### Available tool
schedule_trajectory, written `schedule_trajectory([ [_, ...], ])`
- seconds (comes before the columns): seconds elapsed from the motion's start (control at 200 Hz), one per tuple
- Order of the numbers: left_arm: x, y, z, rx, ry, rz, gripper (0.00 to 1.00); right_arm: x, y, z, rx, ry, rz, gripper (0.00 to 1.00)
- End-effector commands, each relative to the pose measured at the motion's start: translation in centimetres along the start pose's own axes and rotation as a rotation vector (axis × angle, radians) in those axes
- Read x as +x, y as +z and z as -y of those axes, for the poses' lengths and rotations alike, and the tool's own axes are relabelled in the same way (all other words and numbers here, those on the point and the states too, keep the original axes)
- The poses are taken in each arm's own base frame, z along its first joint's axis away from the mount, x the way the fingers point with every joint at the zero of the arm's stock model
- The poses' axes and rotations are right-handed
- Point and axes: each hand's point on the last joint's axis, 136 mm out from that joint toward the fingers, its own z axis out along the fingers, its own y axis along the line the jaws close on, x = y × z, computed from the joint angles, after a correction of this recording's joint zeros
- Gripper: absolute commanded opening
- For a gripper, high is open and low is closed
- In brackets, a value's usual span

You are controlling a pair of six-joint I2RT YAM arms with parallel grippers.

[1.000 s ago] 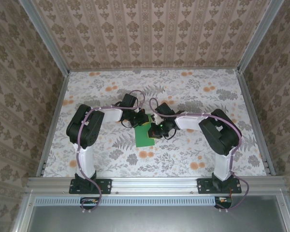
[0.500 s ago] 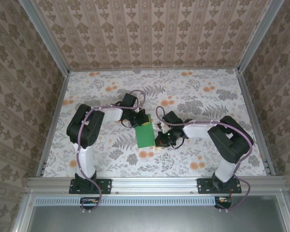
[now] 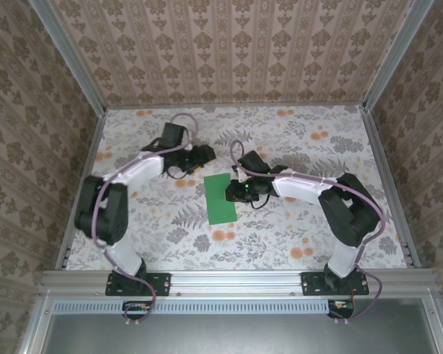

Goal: Fold a paper plane with a square sheet of paper (pick it up from the middle)
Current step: Move the square sheet of paper to the center of the table.

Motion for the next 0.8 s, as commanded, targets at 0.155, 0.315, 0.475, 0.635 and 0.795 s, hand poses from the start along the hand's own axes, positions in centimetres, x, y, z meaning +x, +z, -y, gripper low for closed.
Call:
schedule_trajectory([
  [0.155,2.4,-4.9,-8.3,-0.215,-0.075,0.074,0.86,-3.5,3.4,1.1,0.131,0.029,-0.002,0.29],
  [0.315,3.9,-5.1,-8.9,-0.214,-0.043,0.055,0.99,-4.4,4.2,2.7,0.218,0.051,-0.004,0.33],
  [0.475,4.5,-4.7,-8.4,-0.193,-0.015,0.02,1.0,-3.6,3.1,6.4,0.35,0.132,-0.008,0.35],
  [0.635,5.7,-3.4,-7.0,-0.179,0.015,-0.037,1.0,-2.7,1.7,8.5,0.394,0.227,0.01,0.36],
  [0.795,7.9,-1.6,-5.5,-0.154,0.022,-0.11,1.0,-4.5,-0.2,5.9,0.299,0.19,0.058,0.39],
])
